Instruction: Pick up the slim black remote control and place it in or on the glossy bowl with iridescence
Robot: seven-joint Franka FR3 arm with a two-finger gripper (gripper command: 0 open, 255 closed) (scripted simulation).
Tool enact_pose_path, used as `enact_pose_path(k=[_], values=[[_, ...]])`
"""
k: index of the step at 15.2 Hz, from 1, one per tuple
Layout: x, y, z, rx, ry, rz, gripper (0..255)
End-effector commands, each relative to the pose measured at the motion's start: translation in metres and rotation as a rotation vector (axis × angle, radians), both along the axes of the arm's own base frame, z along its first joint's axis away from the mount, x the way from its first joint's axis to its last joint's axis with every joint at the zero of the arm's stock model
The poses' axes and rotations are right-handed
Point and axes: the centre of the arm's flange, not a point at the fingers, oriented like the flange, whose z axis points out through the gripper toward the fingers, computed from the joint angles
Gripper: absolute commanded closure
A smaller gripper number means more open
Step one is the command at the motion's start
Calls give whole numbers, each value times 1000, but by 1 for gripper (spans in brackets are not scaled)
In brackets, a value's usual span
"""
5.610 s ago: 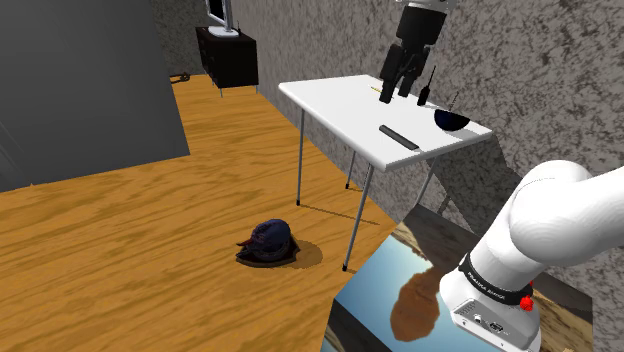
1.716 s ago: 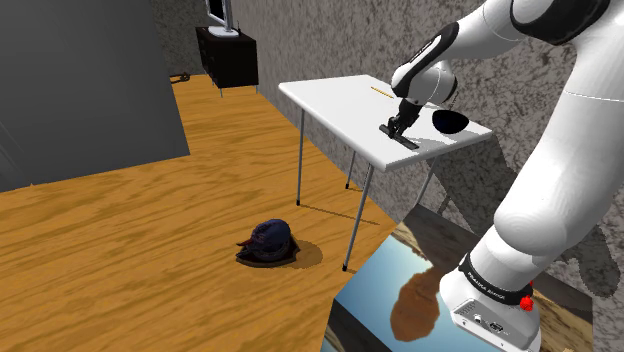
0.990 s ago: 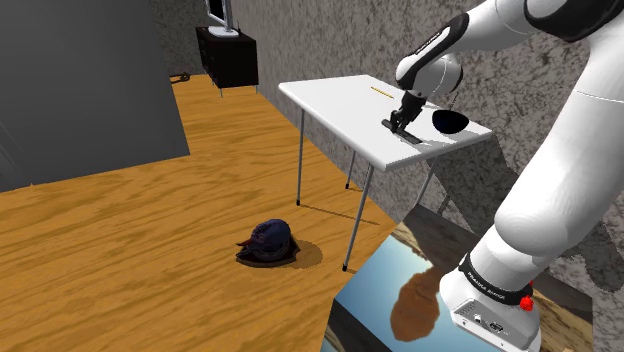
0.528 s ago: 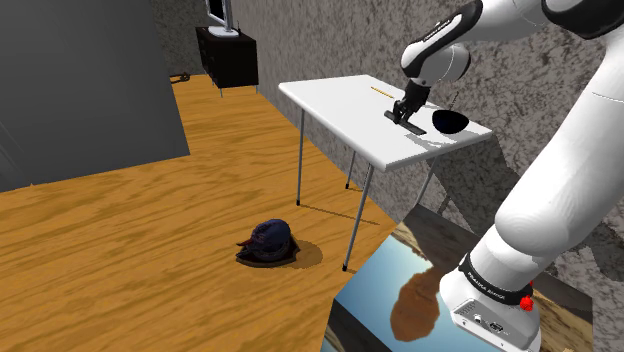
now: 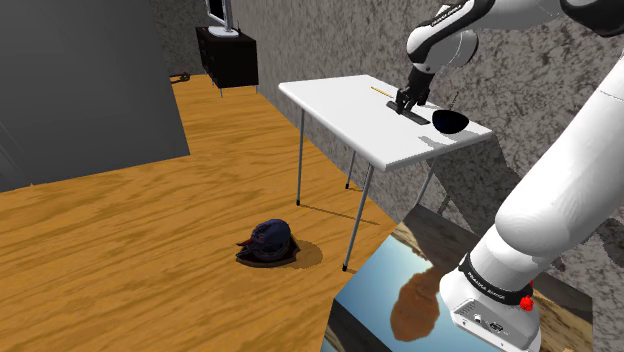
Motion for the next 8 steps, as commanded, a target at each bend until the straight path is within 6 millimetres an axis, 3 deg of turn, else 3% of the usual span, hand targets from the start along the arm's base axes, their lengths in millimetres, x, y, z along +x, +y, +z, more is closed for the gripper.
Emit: enact_pose_path(k=[1, 8], values=[[-1, 0, 10, 0, 0, 0, 255], [-1, 0, 47, 0, 0, 0, 255]])
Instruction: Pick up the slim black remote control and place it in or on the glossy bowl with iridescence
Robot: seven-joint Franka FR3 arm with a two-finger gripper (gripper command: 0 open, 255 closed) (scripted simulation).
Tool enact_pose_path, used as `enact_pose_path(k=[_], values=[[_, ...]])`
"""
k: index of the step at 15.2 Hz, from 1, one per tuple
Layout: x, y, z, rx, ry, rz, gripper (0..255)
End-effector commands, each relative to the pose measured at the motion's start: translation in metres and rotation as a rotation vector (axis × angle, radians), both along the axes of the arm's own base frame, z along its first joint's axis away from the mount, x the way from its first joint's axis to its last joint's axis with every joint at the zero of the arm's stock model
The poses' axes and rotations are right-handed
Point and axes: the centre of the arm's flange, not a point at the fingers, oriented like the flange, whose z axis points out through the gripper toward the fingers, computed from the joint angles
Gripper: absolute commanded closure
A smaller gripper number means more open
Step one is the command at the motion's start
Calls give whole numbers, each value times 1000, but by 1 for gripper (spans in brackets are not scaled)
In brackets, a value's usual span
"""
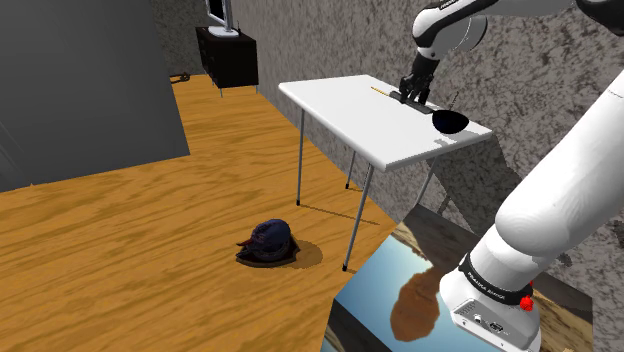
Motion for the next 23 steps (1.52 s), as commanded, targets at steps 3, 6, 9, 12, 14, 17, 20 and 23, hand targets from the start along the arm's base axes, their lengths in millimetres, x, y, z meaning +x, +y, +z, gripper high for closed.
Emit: enact_pose_path(k=[3, 6, 9, 12, 14, 17, 20, 23], values=[[0, 0, 20, 0, 0, 0, 255], [-16, -36, 19, 0, 0, 0, 255], [-31, -72, 17, 0, 0, 0, 255], [-47, -109, 15, 0, 0, 0, 255], [-58, -133, 14, 0, 0, 0, 255], [-73, -169, 12, 0, 0, 0, 255], [-89, -205, 10, 0, 0, 0, 255], [-105, -242, 8, 0, 0, 0, 255]])
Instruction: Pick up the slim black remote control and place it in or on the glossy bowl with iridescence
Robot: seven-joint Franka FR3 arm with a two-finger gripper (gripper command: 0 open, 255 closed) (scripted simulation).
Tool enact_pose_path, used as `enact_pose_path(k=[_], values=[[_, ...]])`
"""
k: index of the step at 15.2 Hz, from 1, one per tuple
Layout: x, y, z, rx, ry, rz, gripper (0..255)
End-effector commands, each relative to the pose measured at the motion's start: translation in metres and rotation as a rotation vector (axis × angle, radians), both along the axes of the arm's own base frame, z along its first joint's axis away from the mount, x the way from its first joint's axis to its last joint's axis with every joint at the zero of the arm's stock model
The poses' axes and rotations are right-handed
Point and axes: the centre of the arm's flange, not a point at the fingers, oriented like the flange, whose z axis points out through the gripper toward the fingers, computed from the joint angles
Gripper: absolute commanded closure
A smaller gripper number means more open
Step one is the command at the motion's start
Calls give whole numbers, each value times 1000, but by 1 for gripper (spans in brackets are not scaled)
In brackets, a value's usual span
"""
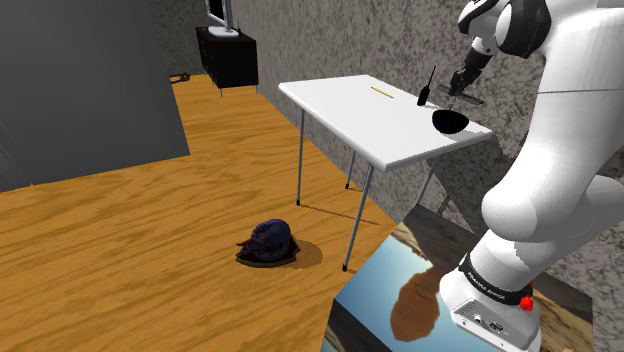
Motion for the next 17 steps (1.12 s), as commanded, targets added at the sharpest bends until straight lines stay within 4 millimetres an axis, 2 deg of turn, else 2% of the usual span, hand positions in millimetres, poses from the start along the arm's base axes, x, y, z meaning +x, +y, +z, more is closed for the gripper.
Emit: enact_pose_path(k=[1, 12, 17], values=[[-10, -20, -1, 0, -1, 2, 255], [-10, -20, -58, 0, -1, 2, 255], [-10, -20, -58, 0, -1, 2, 255]])
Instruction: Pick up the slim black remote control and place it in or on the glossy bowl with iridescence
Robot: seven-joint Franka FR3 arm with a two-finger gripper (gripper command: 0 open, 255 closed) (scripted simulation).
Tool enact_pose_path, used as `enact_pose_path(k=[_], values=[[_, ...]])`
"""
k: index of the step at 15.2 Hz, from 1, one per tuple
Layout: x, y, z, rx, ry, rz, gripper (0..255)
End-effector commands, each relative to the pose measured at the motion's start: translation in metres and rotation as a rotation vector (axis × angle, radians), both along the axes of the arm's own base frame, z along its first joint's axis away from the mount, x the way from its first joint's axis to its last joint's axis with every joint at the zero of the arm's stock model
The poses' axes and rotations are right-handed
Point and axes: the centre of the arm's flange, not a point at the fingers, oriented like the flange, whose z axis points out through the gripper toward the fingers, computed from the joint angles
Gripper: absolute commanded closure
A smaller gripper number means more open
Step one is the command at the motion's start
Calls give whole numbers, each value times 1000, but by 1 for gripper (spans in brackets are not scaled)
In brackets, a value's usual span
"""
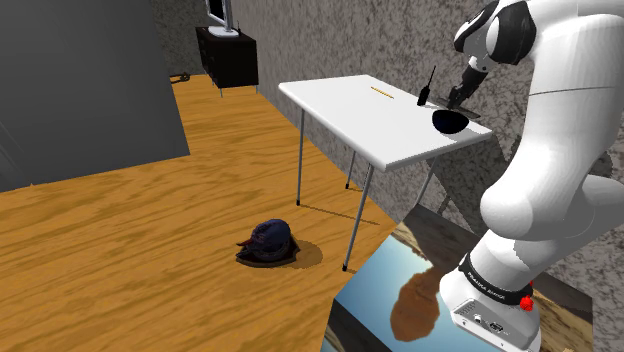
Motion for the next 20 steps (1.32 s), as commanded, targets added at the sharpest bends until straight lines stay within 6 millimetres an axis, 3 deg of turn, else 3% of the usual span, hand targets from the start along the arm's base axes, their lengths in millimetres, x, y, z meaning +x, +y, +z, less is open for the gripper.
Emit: enact_pose_path(k=[1, 2, 3, 8, 12, 20], values=[[0, 0, 0, 0, 0, 0, 255], [0, 0, 0, 0, 0, 0, 255], [0, 0, 0, 0, 0, 0, 0], [0, 0, 0, 0, 0, 0, 0], [-10, 5, 49, 0, 0, 0, 0], [-10, 5, 49, 0, 0, 0, 0]])
